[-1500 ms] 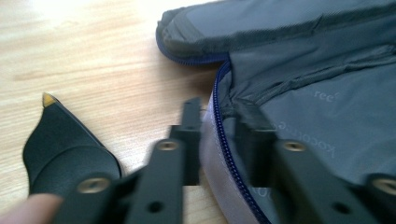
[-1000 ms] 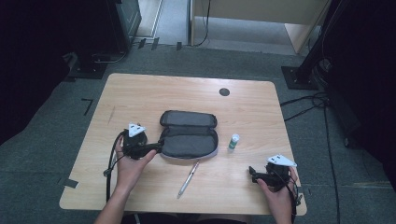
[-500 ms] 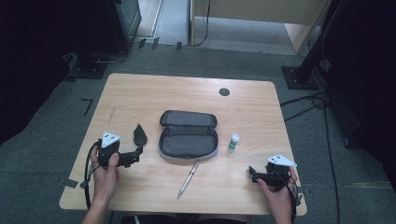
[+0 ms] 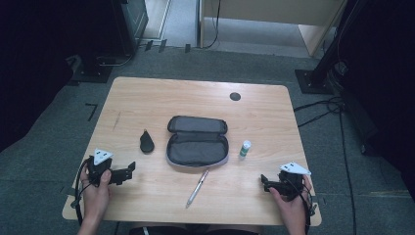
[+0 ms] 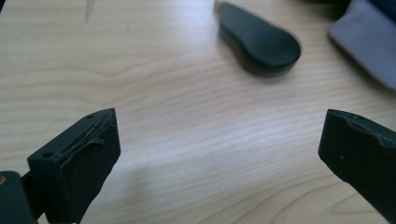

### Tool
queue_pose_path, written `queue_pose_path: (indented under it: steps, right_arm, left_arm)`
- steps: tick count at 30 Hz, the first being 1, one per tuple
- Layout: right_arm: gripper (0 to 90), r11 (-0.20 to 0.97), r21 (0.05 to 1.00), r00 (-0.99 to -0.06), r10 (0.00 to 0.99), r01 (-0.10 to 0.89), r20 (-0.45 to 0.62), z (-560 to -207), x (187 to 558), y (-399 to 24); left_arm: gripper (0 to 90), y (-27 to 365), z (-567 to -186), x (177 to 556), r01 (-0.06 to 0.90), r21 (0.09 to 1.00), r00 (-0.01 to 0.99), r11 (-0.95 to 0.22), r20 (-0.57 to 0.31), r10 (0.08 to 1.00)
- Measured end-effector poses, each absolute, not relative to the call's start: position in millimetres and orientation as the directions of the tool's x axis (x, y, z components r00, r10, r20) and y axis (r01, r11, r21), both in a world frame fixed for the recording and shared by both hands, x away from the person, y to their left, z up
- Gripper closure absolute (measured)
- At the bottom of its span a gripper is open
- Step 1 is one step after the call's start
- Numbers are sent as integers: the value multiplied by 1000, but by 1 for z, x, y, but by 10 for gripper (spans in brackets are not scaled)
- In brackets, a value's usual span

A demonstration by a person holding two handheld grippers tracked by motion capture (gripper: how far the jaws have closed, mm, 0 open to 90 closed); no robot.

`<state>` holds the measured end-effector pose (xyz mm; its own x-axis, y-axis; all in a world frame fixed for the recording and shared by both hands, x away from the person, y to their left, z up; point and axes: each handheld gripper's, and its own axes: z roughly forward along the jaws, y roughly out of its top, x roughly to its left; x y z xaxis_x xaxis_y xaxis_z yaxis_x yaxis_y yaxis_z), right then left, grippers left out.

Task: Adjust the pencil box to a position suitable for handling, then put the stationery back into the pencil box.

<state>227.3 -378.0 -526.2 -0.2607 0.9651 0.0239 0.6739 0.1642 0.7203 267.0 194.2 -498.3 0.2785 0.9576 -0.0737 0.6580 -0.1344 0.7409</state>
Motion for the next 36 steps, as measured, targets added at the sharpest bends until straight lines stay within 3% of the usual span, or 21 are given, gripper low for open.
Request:
queue_pose_path:
  steps: [8, 20, 24, 27, 36]
  right_arm:
    - [40, 164, 720, -261, 965, 674, 24, -526, 227, -378]
    - [47, 151, 720, -243, 970, 677, 25, -526, 228, -379]
    - [148, 136, 735, -222, 975, 664, 21, -525, 226, -377]
    - [137, 110, 735, -193, 981, 670, 30, -522, 227, -376]
    - [139, 111, 770, -244, 968, 628, 59, -503, 230, -357]
  left_arm:
    - [0, 211, -515, 261, 685, 713, 249, -148, -39, 968]
    - [0, 204, -519, 263, 698, 684, 277, -212, 15, 961]
    - [0, 205, -519, 263, 700, 683, 277, -210, 11, 961]
    - [0, 205, -519, 263, 699, 682, 283, -215, 13, 959]
    - [0, 204, -519, 263, 697, 683, 289, -220, 13, 957]
